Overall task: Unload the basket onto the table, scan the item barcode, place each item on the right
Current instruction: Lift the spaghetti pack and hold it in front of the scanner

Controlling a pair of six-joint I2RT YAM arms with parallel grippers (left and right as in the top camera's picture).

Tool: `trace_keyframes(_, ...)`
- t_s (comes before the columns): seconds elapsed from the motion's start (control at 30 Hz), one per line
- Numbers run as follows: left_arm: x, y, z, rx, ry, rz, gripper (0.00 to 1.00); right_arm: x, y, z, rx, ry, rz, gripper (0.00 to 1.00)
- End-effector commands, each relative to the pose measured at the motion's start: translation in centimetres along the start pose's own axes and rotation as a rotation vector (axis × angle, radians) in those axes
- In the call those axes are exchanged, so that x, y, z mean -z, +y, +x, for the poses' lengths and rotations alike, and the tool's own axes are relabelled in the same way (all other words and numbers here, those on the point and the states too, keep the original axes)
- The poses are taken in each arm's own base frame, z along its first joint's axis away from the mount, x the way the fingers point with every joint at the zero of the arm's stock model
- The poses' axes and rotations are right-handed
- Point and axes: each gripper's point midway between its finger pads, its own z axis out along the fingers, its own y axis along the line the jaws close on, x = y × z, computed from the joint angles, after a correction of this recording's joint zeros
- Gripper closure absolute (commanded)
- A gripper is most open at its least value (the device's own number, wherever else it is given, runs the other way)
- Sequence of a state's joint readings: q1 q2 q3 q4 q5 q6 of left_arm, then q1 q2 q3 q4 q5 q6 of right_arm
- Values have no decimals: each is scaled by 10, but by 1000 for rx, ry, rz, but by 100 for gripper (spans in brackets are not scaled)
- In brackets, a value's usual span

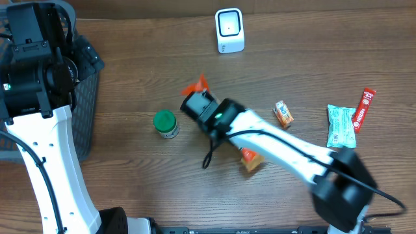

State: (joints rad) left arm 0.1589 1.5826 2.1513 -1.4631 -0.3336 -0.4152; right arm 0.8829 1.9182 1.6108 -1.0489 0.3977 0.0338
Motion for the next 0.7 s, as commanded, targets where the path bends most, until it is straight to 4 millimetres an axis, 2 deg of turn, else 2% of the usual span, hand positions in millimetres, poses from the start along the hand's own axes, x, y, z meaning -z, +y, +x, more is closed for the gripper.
trace_keyframes(0.0,-1,2,-3,-4,-9,-13,0,53,-74,-31,-80,-133,116,97)
trace_keyframes(0.1,-1,2,-3,-4,-9,-13,0,71,-109,-42,-109,-161,65,97)
trace_keyframes(0.2,-1,2,-3,-4,-9,-13,0,100,-147,-60,-177,-249,28,97)
trace_keyframes(0.33,-1,2,-3,-4,-9,-13,0,151,-193,-81,-276,-396,15,97)
trace_keyframes(0.43,-1,2,-3,-4,-9,-13,0,186,-216,-92,-317,-495,44,97)
trace_keyframes(0.5,-1,2,-3,-4,-9,-13,0,204,-223,-100,-326,-553,56,97)
trace_keyframes(0.6,-1,2,-3,-4,-9,-13,0,204,-224,-107,-314,-570,66,97)
trace_keyframes(0.67,-1,2,-3,-4,-9,-13,0,188,-225,-109,-306,-536,83,97)
